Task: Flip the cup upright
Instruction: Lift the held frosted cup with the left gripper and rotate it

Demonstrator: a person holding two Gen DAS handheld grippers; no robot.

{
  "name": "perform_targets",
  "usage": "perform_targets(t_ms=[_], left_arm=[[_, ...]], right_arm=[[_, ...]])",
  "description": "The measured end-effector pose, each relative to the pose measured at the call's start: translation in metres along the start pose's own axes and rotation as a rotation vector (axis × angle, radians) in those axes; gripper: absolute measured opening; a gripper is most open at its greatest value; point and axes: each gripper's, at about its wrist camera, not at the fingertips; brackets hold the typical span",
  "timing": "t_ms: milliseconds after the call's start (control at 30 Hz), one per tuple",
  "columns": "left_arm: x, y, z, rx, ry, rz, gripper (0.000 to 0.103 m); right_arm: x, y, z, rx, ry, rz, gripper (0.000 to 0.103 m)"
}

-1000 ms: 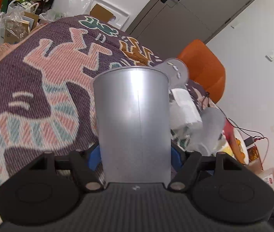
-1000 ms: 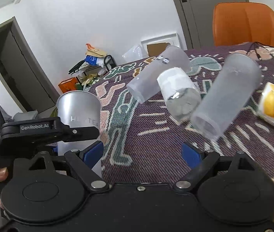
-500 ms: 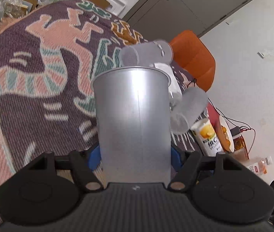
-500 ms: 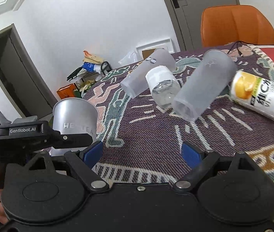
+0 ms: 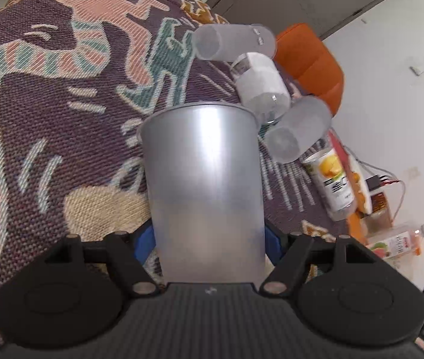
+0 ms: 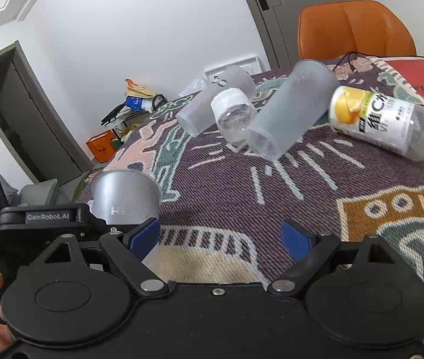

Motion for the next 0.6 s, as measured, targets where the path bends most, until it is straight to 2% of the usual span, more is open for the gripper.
perform_targets(t_ms=[67,133,200,600], left_arm=[[-0.001,0.003,0.001,-0.004,-0.015,0.011,0.076],[0.000,0.008,0.001,0.010,-0.027,0.020,0.085],[0.002,0.012,0.001,0.019,-0.039,0.029,0.088],[0.016,0.043,-0.022,0.013,-0.023,0.125,0.090]], right_arm=[[-0.003,0.003,0.003,-0.003,-0.003,0.000,0.089],[-0.005,0.004,0.005,-0.007,-0.004,-0.001,0.089],[-0.005,0.003,0.005,-0.011,-0.008,-0.004,0.089],[0.005,-0.013,-0.027,0.023,0.051,-0.040,0.089]])
Point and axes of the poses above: each gripper's, at about its wrist camera, not at the fingertips, and y roughly against the way its jaws point, z to its right, x to its top, and after that the axes turned 2 degrees about z, right-handed
